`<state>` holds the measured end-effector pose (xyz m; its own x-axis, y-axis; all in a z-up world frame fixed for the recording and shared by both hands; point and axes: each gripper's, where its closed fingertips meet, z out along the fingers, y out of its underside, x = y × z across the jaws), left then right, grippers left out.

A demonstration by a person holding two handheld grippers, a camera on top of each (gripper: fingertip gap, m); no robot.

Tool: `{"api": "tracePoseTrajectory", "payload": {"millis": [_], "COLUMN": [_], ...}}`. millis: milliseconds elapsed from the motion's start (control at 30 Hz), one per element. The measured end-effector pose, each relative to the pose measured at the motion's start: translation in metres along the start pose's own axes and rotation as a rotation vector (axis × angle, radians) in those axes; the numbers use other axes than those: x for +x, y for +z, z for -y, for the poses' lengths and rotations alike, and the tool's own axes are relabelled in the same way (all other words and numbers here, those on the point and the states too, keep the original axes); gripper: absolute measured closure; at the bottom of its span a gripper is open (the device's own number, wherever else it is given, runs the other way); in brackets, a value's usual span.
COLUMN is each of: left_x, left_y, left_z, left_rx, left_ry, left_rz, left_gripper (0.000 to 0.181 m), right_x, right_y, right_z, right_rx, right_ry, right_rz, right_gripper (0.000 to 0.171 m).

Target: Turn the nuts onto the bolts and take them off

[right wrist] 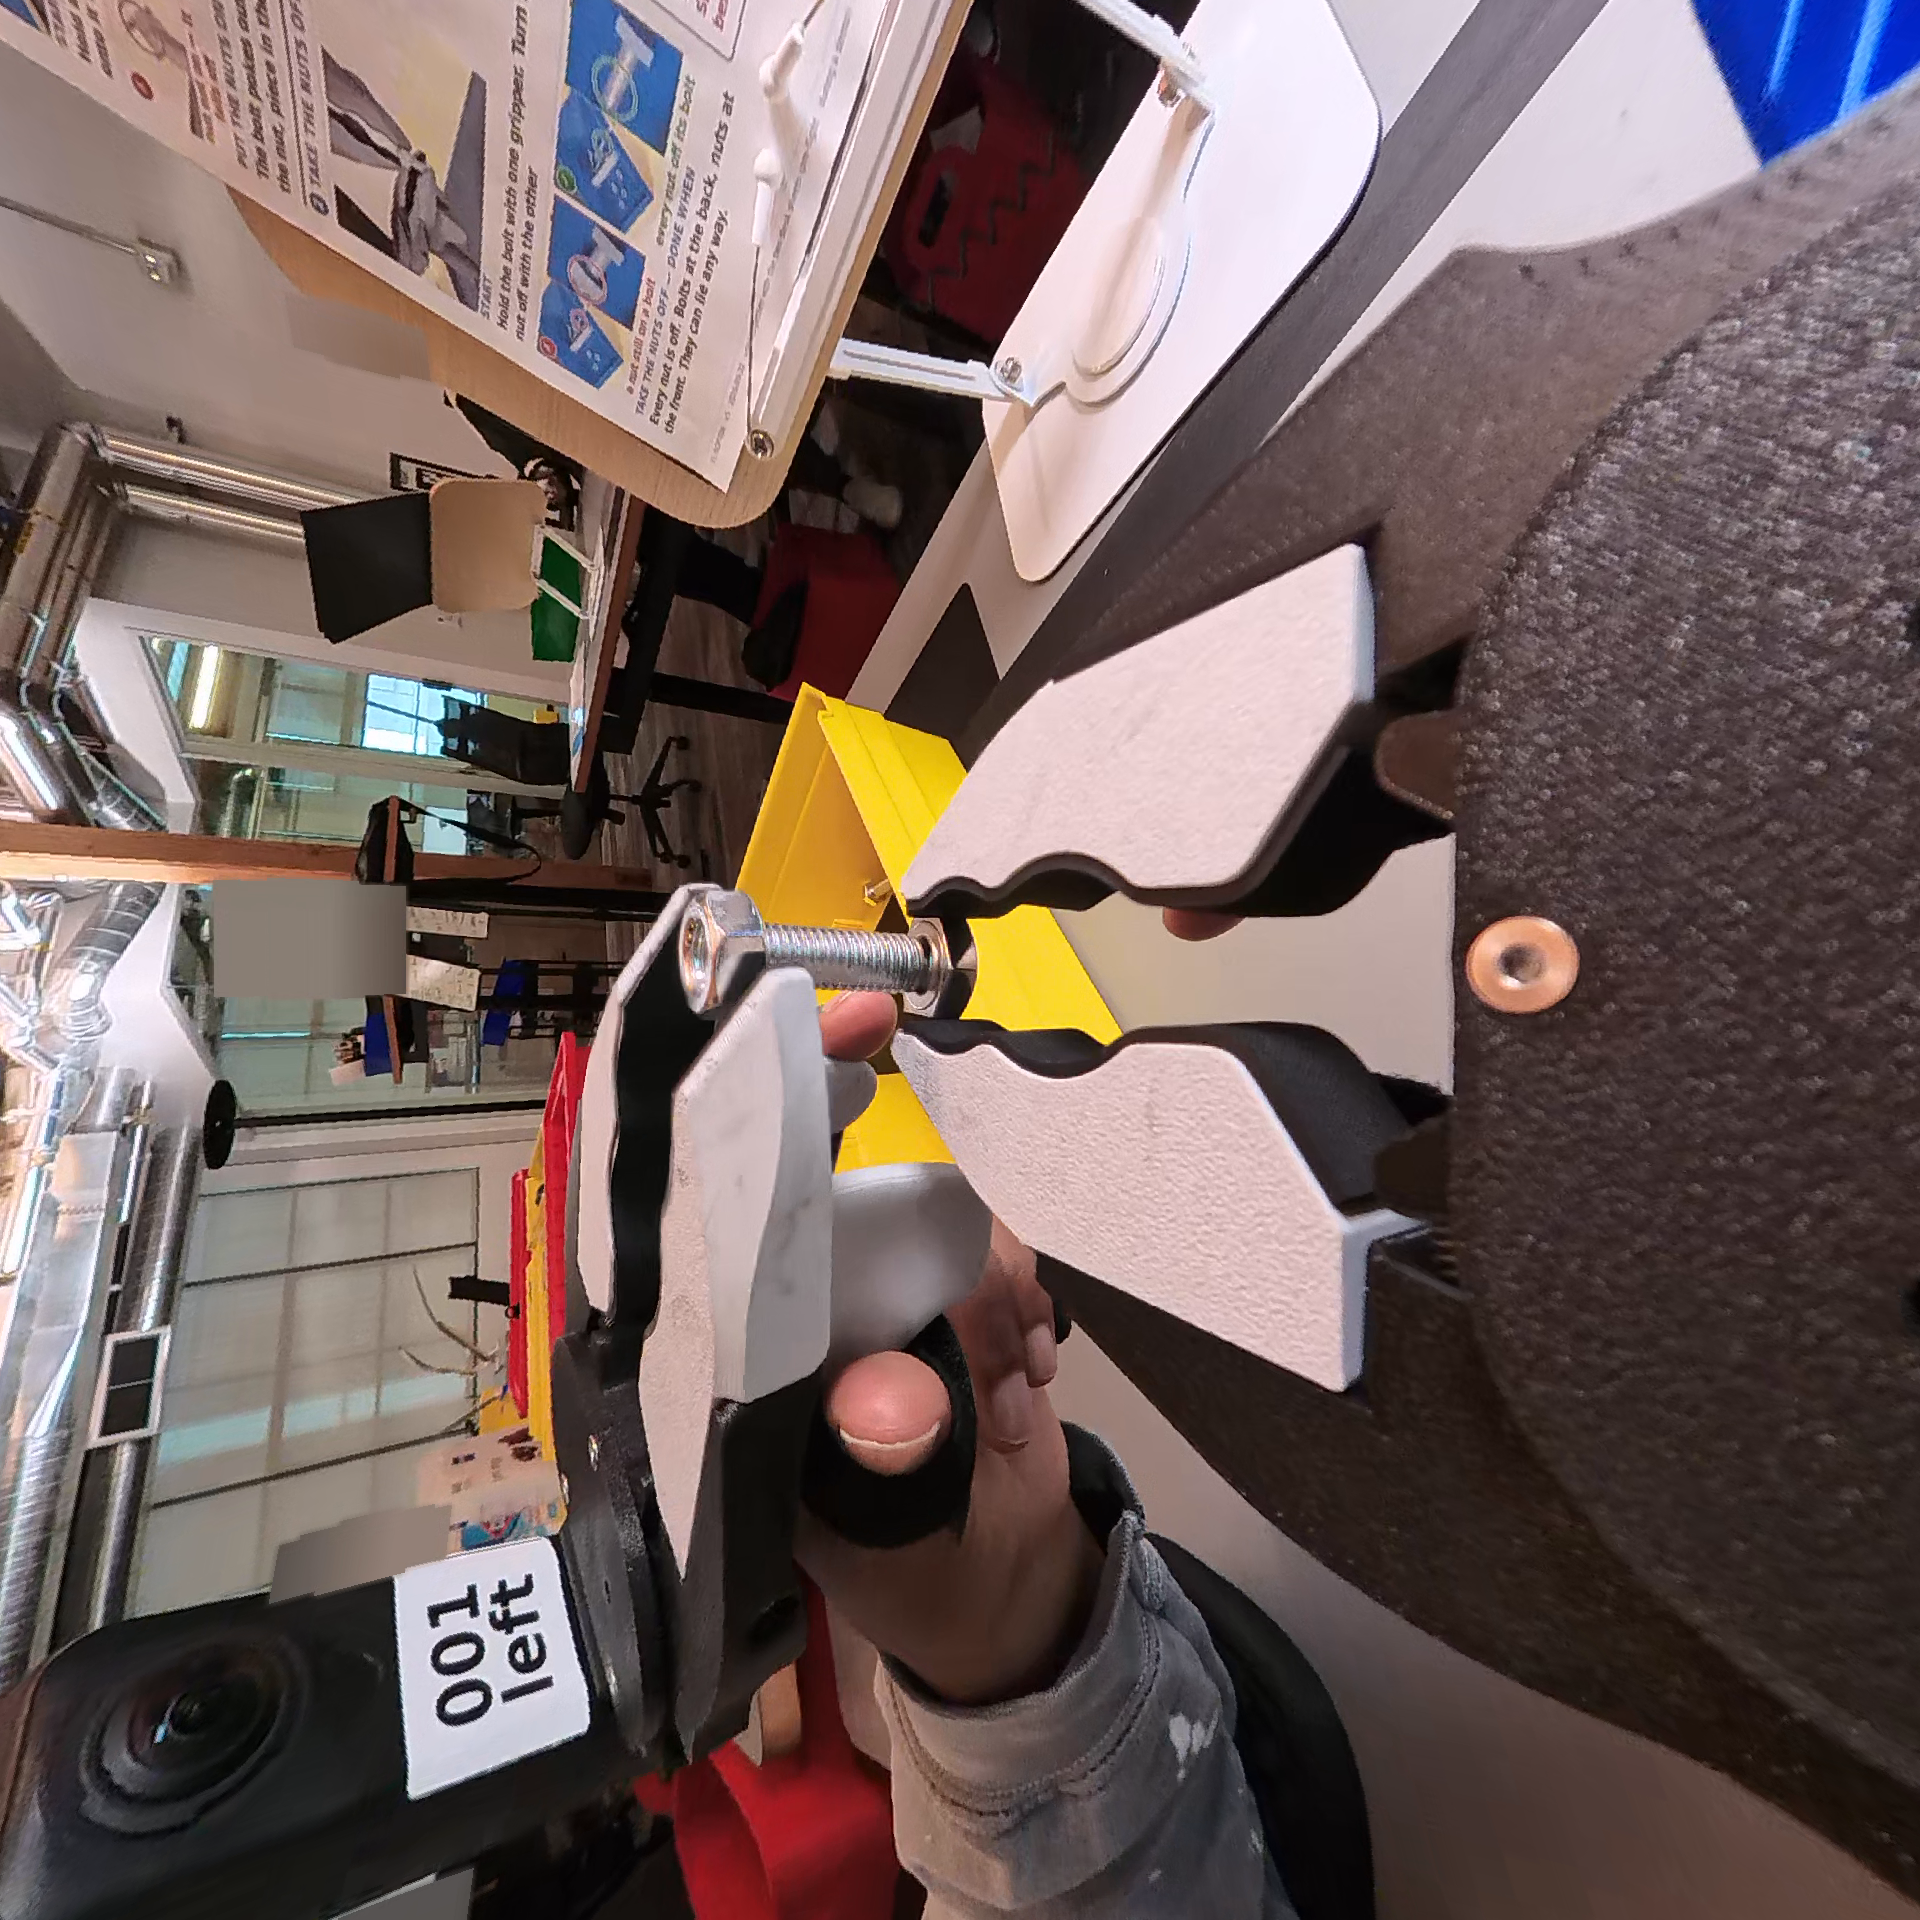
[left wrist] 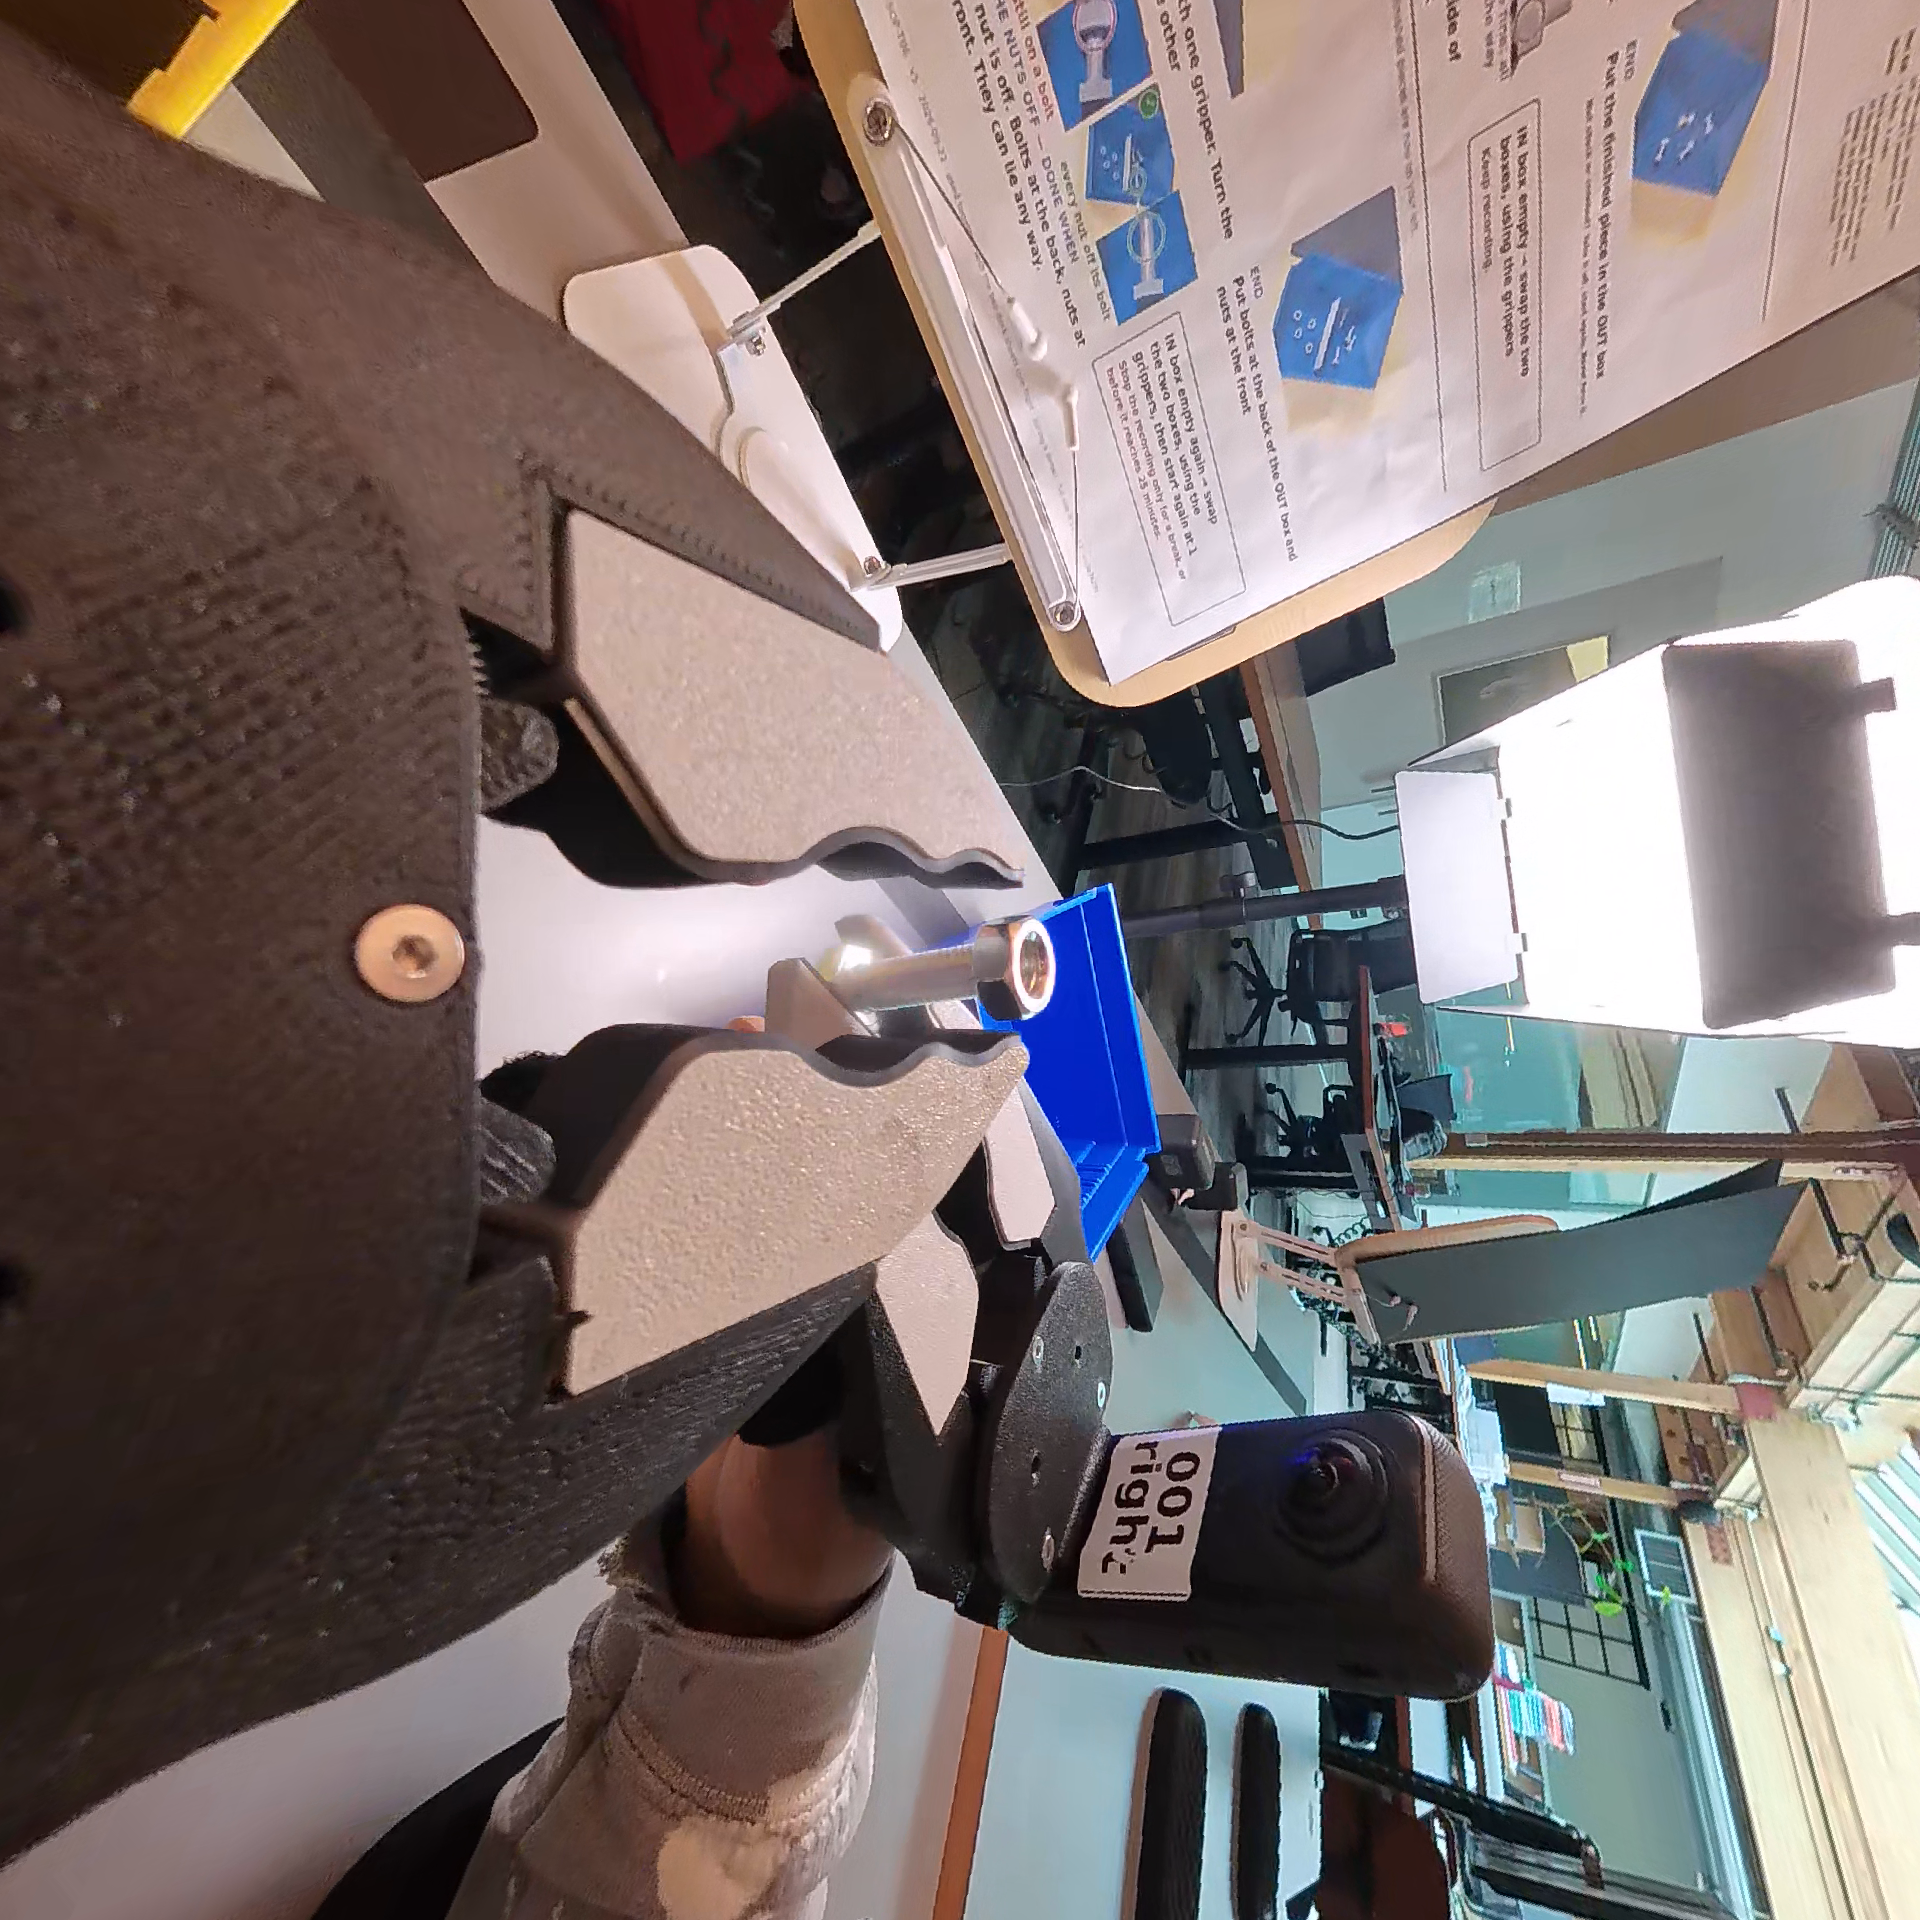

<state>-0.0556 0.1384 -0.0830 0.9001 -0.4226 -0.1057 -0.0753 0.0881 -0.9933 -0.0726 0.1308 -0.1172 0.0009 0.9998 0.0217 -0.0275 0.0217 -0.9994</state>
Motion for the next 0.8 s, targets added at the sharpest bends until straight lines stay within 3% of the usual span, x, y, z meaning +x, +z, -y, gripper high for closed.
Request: {"api": "tracePoseTrajectory", "payload": {"millis": [267,433,800], "left_x": [0.004,0.019,0.058], "left_y": [-0.004,-0.016,-0.057], "left_z": [0.003,0.020,0.040], "left_rx": [-0.004,0.060,0.142], "left_ry": [-0.024,-0.162,-0.276], "left_rz": [-0.077,-0.297,-0.807], "left_gripper": [0.162,0.162,0.162], "right_x": [-0.004,-0.021,-0.080], "right_y": [-0.001,-0.009,-0.025], "right_z": [0.002,0.019,0.037], "right_rx": [0.017,0.108,0.189], "right_ry": [0.001,-0.001,0.066], "right_rz": [0.030,0.151,0.535], "right_gripper": [0.153,0.153,0.153]}}
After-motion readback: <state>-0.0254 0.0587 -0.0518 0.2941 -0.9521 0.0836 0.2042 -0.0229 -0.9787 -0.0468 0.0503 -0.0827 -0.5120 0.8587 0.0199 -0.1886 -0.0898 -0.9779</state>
